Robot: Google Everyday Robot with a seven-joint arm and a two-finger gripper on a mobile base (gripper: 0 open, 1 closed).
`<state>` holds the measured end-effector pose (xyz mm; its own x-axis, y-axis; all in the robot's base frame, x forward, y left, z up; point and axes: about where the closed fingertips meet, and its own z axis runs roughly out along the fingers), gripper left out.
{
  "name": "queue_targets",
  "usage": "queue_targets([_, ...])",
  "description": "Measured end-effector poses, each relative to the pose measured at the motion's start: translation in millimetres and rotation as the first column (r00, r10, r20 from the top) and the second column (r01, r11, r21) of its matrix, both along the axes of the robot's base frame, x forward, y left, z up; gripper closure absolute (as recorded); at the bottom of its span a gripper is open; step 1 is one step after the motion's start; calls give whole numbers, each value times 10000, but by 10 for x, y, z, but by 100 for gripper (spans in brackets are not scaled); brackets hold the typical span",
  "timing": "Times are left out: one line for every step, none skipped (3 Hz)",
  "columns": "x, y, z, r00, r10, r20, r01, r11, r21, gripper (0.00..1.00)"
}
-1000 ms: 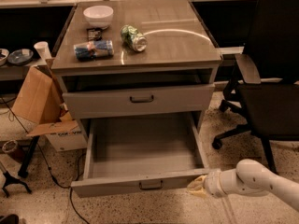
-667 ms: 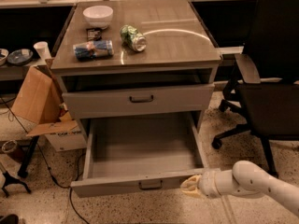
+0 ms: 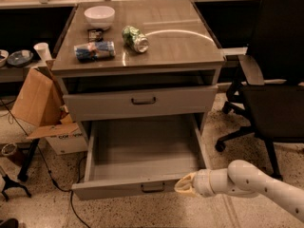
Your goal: Close middle drawer
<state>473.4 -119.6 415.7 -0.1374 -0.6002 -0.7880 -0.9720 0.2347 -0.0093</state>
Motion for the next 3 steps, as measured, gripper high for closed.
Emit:
queue_targets([48,29,-22,10000,-46,35,46,10000,-69,13])
queue_targets([185,47,-28,9995,-239,196,244,9994,-262,0])
queue_targets([376,86,22,9977,-416,526,445,9975,-549,0])
